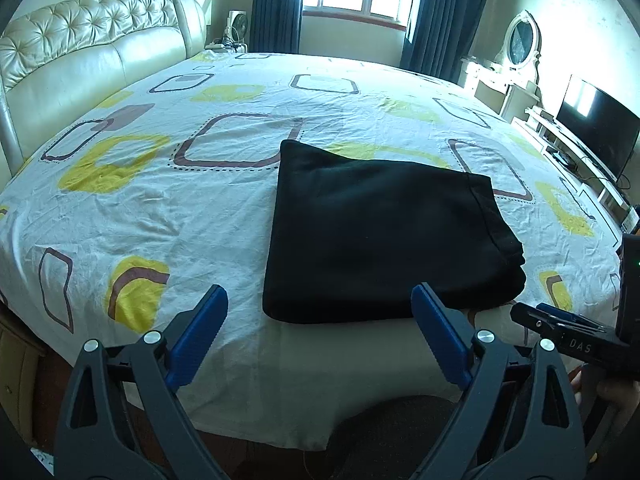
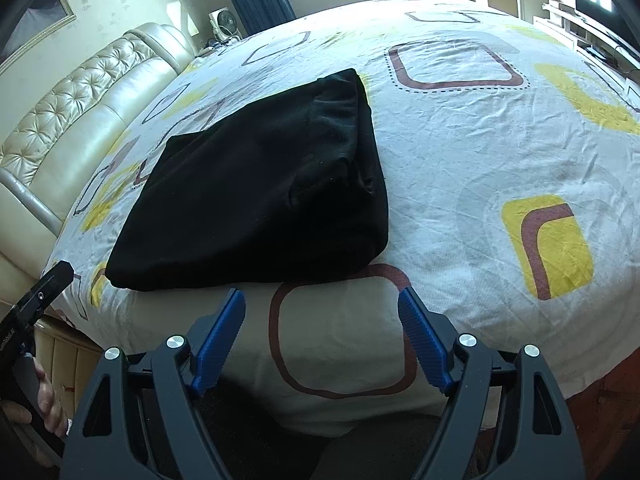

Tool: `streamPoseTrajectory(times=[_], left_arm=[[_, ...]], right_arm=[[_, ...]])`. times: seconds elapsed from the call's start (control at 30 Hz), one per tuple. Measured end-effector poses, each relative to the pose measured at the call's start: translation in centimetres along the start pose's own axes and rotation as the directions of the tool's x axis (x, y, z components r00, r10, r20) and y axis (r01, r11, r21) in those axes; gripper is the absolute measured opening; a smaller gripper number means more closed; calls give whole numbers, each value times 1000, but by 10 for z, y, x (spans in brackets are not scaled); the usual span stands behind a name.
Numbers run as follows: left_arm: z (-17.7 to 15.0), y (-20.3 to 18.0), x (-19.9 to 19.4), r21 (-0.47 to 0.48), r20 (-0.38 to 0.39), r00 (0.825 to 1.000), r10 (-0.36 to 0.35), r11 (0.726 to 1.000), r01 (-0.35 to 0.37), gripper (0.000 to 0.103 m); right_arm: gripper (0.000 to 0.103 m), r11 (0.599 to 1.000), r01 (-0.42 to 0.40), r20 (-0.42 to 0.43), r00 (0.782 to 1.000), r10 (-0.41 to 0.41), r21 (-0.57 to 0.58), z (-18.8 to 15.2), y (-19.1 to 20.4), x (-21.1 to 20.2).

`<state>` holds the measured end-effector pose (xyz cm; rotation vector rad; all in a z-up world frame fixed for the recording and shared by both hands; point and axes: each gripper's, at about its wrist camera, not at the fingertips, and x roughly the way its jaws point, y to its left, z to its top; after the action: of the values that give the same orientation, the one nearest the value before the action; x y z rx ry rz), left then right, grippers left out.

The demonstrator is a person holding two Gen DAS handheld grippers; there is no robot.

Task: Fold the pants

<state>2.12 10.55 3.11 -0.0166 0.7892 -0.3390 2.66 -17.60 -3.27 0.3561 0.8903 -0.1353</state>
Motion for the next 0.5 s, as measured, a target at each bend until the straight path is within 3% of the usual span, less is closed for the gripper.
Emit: streamPoseTrajectory(times=[0.1,0.27,0.5], left_arm=[[0,0,-3,14,18,999,36,999,-36,93],[1,8,2,-26,-23,999,41,999,-41,93],[1,4,5,-5,-31,998,58,998,-59,93]], right_arm=[[78,1000,16,17,1000,-15,-25,-1,12,1],[78,1000,6,9,1000,-6,-28,-4,23,5],[78,999,1,-17,1000,-1,-33,-9,26,10]])
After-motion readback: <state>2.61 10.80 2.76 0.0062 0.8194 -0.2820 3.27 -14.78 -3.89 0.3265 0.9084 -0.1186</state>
